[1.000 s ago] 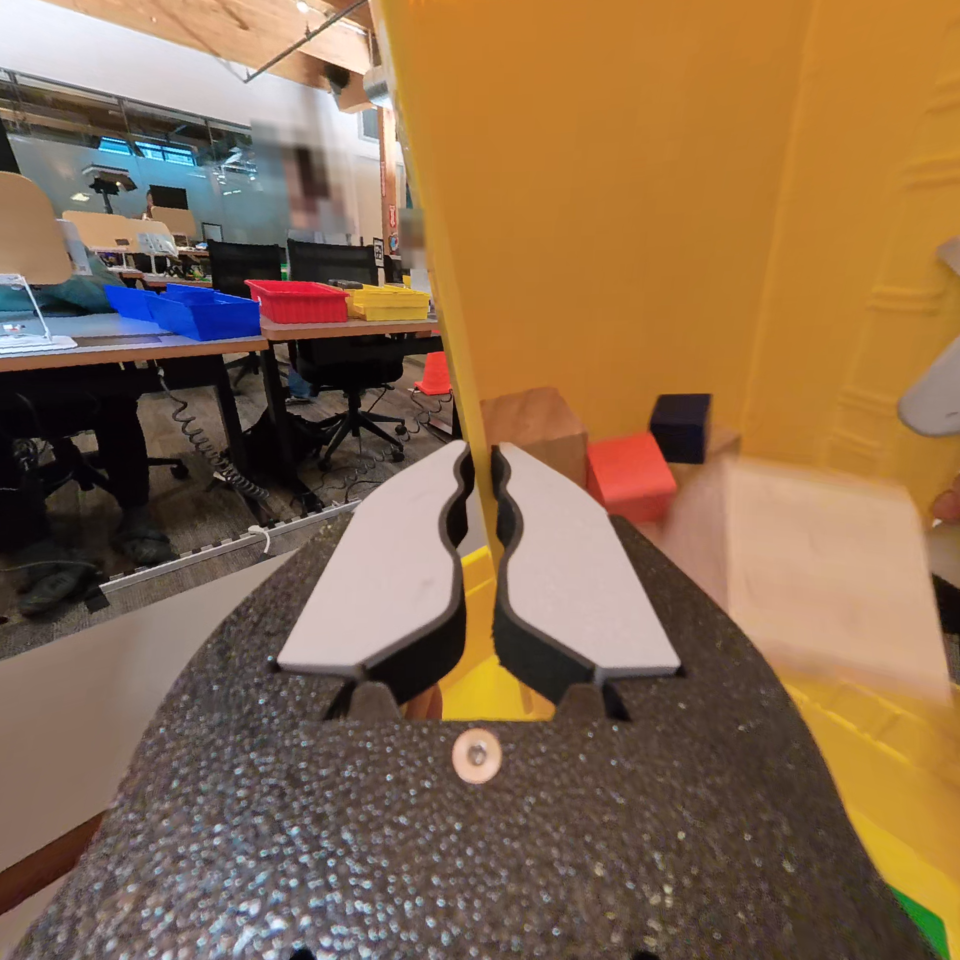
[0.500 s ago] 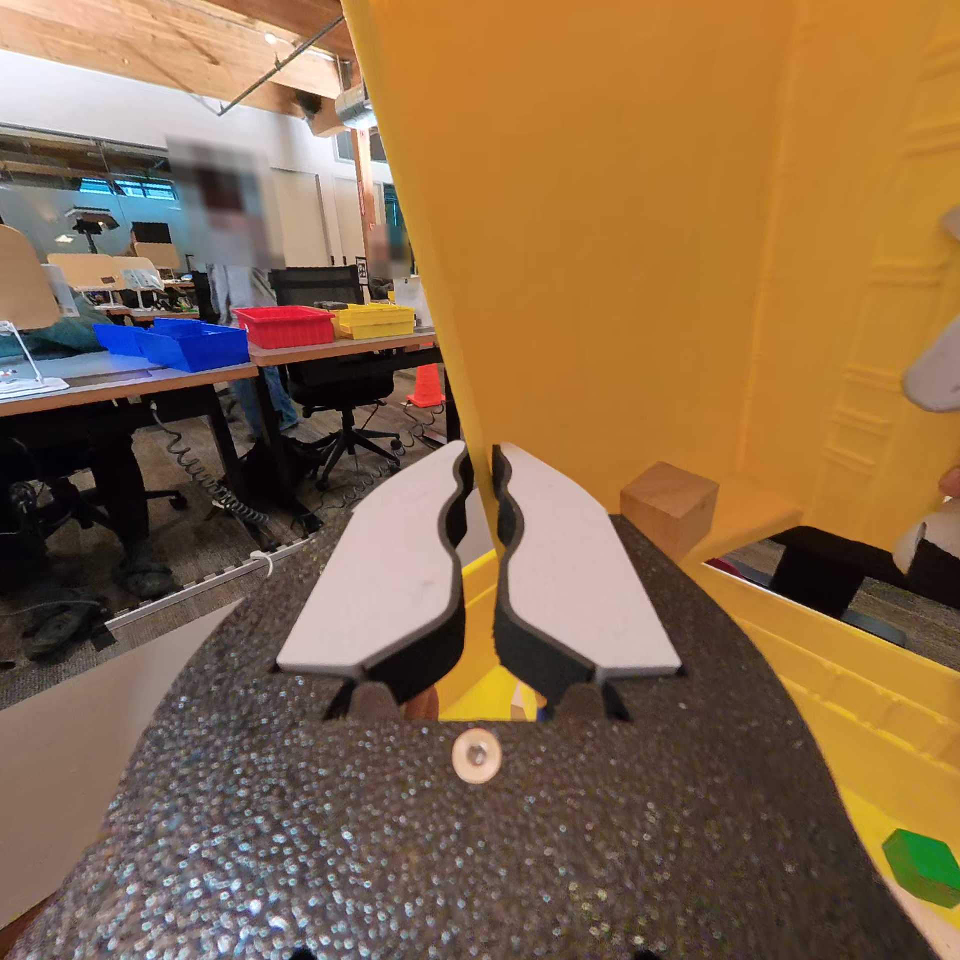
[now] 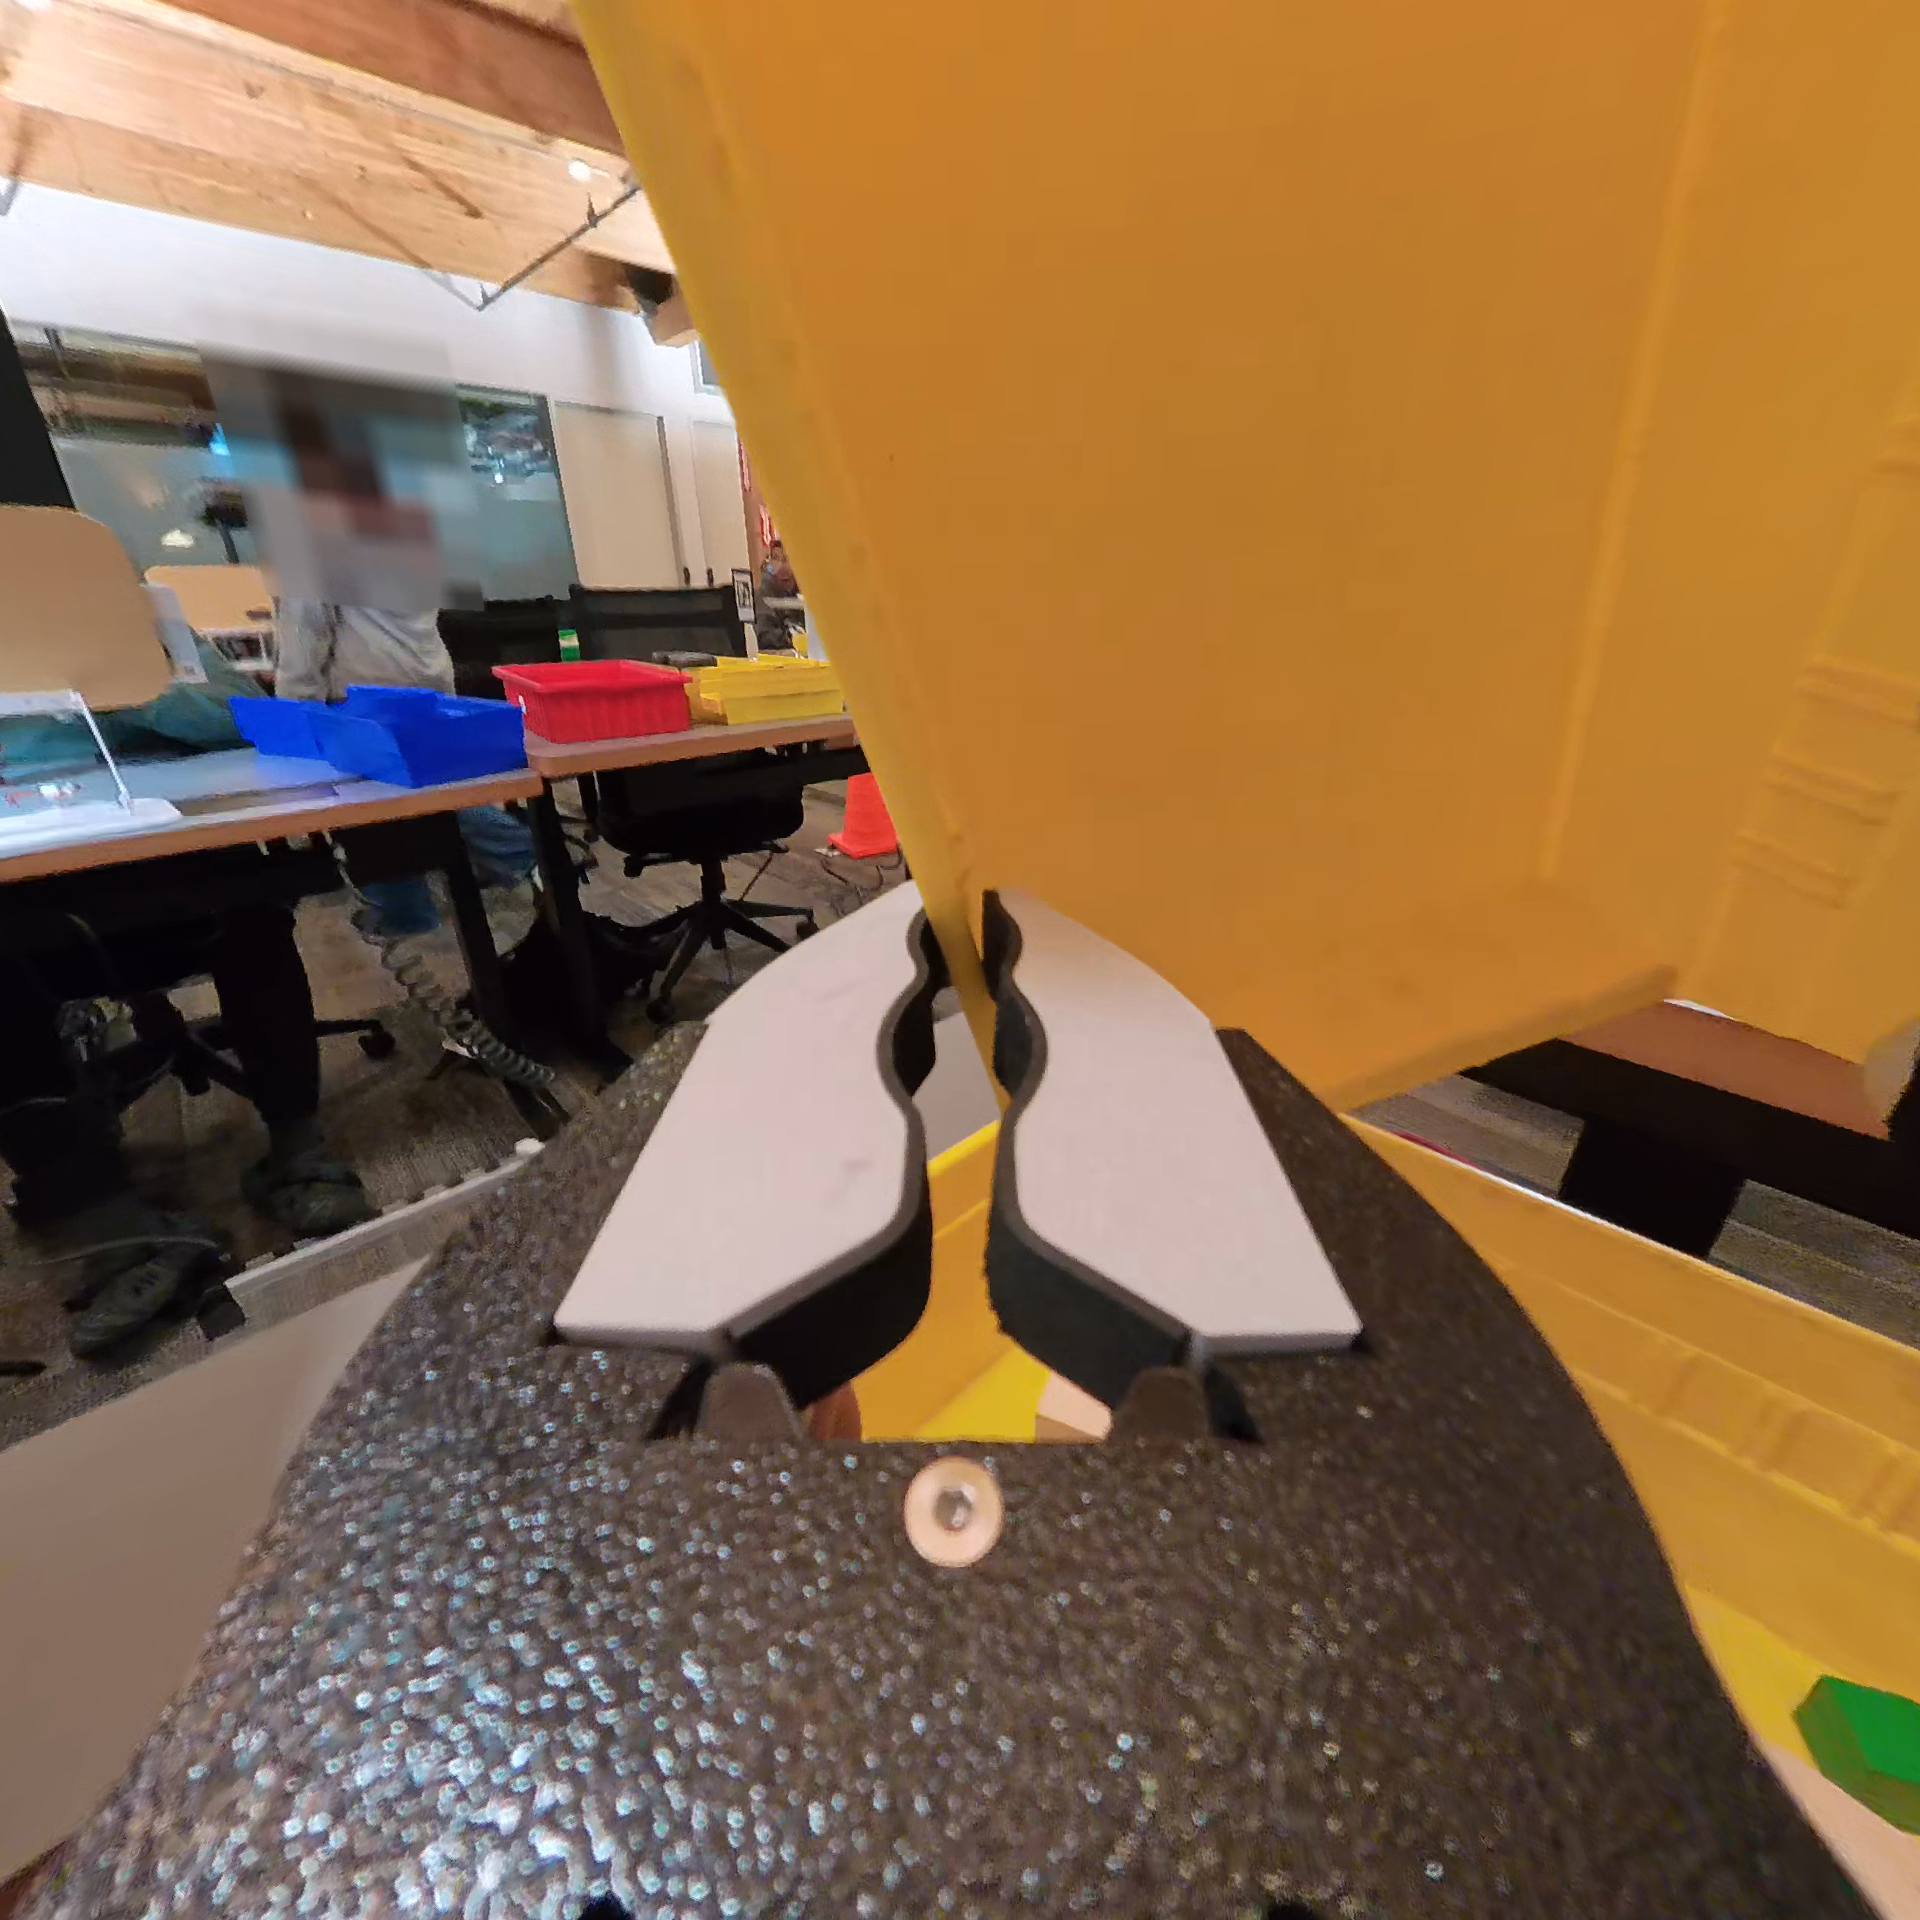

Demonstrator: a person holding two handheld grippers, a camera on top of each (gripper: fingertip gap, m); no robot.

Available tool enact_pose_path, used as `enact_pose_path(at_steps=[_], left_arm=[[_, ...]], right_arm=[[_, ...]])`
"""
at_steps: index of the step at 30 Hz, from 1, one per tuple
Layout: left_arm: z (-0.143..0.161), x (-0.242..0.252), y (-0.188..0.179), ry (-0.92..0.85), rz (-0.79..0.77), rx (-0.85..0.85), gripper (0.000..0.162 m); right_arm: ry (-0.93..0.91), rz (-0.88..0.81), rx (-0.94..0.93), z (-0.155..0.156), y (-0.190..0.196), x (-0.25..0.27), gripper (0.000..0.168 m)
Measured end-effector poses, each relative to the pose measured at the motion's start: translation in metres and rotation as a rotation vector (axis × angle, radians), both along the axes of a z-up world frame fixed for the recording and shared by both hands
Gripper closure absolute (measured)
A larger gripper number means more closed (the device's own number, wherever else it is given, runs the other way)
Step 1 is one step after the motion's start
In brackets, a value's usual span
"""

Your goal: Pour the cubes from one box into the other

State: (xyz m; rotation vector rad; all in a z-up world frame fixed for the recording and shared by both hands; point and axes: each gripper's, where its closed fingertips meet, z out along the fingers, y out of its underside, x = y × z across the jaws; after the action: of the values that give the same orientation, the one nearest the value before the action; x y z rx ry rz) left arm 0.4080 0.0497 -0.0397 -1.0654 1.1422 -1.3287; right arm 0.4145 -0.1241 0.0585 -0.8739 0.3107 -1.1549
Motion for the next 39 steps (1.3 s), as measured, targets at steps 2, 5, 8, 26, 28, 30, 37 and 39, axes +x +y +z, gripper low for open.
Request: enact_pose_path(at_steps=[2, 5, 8, 26, 28, 30, 37, 39], left_arm=[[0.002, 0.001, -0.001, 0.002, 0.001, 0.027, 0.157], [0.009, 0.0, -0.005, -0.008, 0.0, 0.048, 0.157], [0.01, 0.002, -0.007, -0.022, -0.003, 0.056, 0.157], [0.073, -0.104, 0.046, 0.185, 0.219, 0.105, 0.159], [0.071, -0.129, 0.063, 0.246, 0.27, 0.111, 0.159], [0.066, -0.157, 0.084, 0.31, 0.312, 0.107, 0.159], [0.047, -0.279, 0.176, 0.481, 0.462, 0.054, 0.159], [0.041, -0.319, 0.204, 0.539, 0.508, 0.045, 0.159]], right_arm=[[0.014, 0.011, 0.016, -0.003, -0.003, 0.006, 0.162], [0.06, 0.028, 0.066, -0.006, -0.011, 0.012, 0.163], [0.033, 0.035, 0.068, -0.006, -0.013, 0.01, 0.162], [0.327, 0.063, -0.011, 0.018, 0.038, -0.051, 0.164], [0.382, 0.084, -0.008, 0.009, 0.058, -0.066, 0.165], [0.422, 0.105, -0.029, 0.001, 0.083, -0.085, 0.165], [0.502, 0.3, -0.15, -0.02, 0.198, -0.173, 0.164], [0.529, 0.373, -0.18, -0.027, 0.235, -0.204, 0.164]])
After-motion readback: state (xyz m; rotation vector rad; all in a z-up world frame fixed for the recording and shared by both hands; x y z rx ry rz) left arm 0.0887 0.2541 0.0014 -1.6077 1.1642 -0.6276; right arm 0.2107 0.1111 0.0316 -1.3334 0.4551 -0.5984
